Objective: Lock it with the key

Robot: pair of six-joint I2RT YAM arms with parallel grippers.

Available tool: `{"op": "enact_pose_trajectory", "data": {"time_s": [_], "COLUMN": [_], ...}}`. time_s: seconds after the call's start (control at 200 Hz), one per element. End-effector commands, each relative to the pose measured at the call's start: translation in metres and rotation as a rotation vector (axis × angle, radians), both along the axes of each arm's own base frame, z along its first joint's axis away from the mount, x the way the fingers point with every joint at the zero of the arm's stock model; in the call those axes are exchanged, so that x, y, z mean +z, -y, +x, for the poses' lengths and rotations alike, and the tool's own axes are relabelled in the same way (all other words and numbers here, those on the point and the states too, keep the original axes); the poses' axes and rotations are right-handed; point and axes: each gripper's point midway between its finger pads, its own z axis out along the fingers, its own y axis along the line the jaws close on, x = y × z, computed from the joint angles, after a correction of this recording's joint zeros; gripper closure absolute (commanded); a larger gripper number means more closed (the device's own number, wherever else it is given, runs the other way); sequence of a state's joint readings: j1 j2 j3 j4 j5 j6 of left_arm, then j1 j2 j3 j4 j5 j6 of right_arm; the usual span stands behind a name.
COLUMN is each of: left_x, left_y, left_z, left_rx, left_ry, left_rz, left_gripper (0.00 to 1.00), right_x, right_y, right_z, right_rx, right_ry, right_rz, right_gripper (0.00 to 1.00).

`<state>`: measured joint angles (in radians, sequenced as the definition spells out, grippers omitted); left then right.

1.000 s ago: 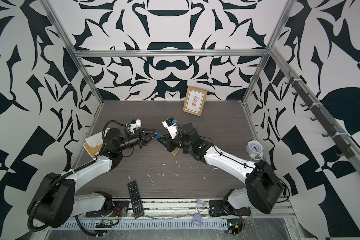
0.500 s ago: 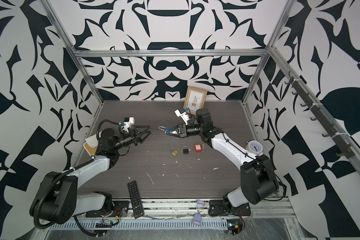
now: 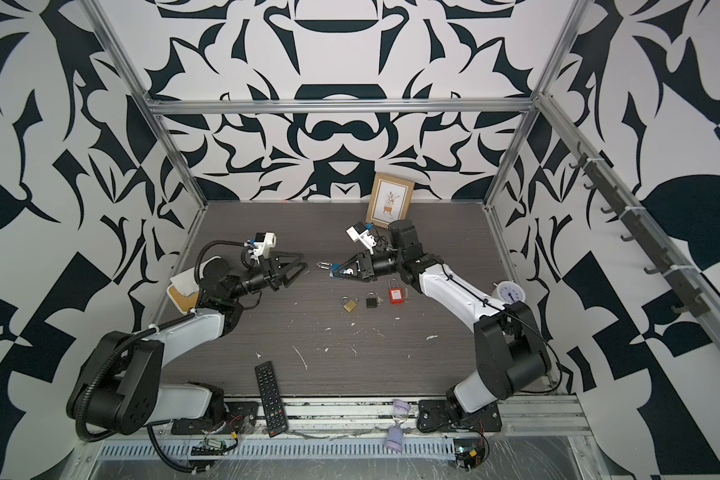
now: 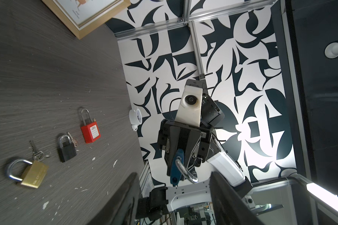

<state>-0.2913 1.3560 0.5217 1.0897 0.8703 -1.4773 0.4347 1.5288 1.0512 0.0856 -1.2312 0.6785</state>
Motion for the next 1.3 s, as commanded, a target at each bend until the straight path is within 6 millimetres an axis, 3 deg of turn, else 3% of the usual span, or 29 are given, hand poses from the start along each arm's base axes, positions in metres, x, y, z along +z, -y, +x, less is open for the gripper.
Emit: {"op": "enact_pose_trajectory", "data": {"time_s": [0.0, 0.22, 0.365, 0.765, 0.89, 0.94, 1.135, 1.295], "left_x": [0.023, 0.027, 0.017, 0.009, 0.009, 0.009, 0.005, -0.006], "left_y": [0.009, 0.034, 0.045, 0.046, 0.046, 0.046, 0.039, 0.029], "left_z": [-0.012, -0.023, -0.025, -0.02, -0.019, -0.019, -0.011, -0.001], "left_rx": [-0.064, -0.16, -0.198, -0.201, -0.2, -0.196, -0.107, 0.009], "left_ry": [0.077, 0.087, 0.057, 0.022, 0.019, 0.019, -0.026, -0.084], "left_rz": [-0.022, -0.023, -0.014, -0.044, -0.048, -0.051, -0.079, -0.091], "left_gripper": [0.39, 0.41, 0.44, 0.74, 0.88, 1.0, 1.0, 1.0], "right_x": [0.028, 0.024, 0.026, 0.028, 0.026, 0.026, 0.034, 0.045], "right_y": [-0.004, -0.006, -0.006, -0.005, -0.005, -0.006, -0.007, -0.007], "right_z": [-0.002, -0.001, -0.001, -0.005, -0.004, -0.002, 0.009, 0.018], "right_rx": [0.037, 0.034, 0.035, 0.042, 0.038, 0.033, -0.042, -0.106], "right_ry": [0.081, 0.08, 0.088, 0.099, 0.097, 0.092, 0.12, 0.145], "right_rz": [0.054, 0.046, 0.047, 0.046, 0.043, 0.042, 0.067, 0.136], "right_gripper": [1.0, 1.0, 1.0, 1.0, 1.0, 1.0, 1.0, 0.78]}}
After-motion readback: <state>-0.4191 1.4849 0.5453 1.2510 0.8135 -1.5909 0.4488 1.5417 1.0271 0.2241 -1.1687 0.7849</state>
